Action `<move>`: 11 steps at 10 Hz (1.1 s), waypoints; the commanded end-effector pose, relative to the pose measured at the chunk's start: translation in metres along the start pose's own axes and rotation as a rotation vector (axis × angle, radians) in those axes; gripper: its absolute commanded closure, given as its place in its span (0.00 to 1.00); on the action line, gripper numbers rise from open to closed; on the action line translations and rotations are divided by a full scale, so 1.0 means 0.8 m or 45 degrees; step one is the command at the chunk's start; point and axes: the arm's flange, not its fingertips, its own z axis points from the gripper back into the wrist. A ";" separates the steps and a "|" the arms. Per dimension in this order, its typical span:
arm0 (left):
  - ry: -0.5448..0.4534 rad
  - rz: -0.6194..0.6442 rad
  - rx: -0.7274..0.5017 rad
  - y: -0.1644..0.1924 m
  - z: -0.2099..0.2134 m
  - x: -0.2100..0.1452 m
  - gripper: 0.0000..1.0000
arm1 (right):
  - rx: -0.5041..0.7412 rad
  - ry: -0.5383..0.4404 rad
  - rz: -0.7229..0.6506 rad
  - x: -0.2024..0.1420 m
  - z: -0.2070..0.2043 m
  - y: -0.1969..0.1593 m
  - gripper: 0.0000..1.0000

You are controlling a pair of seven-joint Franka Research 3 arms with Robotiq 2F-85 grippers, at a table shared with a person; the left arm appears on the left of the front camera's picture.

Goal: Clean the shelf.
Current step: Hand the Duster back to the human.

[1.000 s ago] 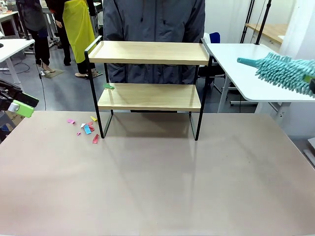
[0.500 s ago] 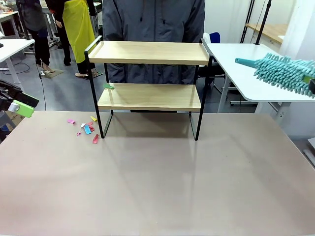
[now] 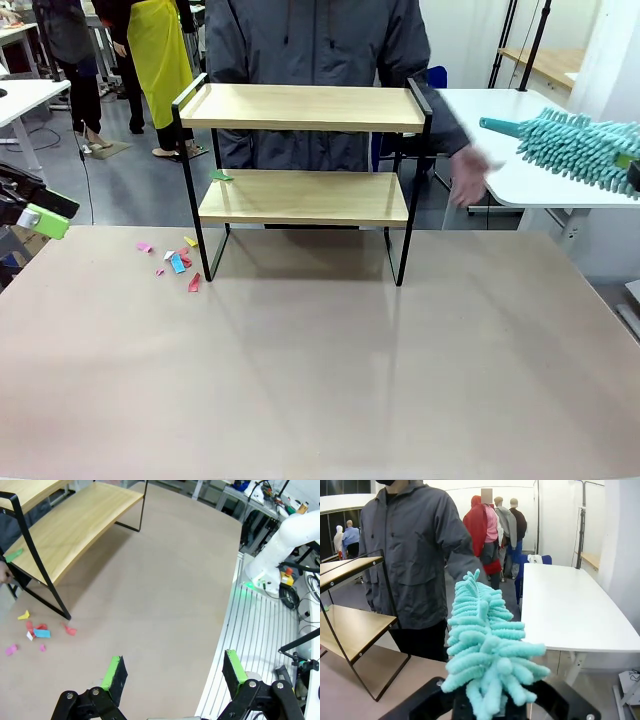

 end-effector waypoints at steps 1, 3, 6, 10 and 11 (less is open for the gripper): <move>-0.026 0.001 -0.016 -0.001 0.001 0.005 0.00 | -0.019 0.002 0.016 0.003 0.001 0.000 0.83; -0.026 0.001 -0.016 -0.001 0.001 0.005 0.00 | -0.019 0.002 0.016 0.003 0.001 0.000 0.83; -0.026 0.001 -0.016 -0.001 0.001 0.005 0.00 | -0.019 0.002 0.016 0.003 0.001 0.000 0.83; -0.026 0.001 -0.016 -0.001 0.001 0.005 0.00 | 0.008 0.006 -0.009 0.001 0.002 0.000 0.27; -0.026 0.001 -0.016 -0.001 0.001 0.005 0.00 | 0.012 0.001 -0.018 0.003 -0.001 -0.001 0.00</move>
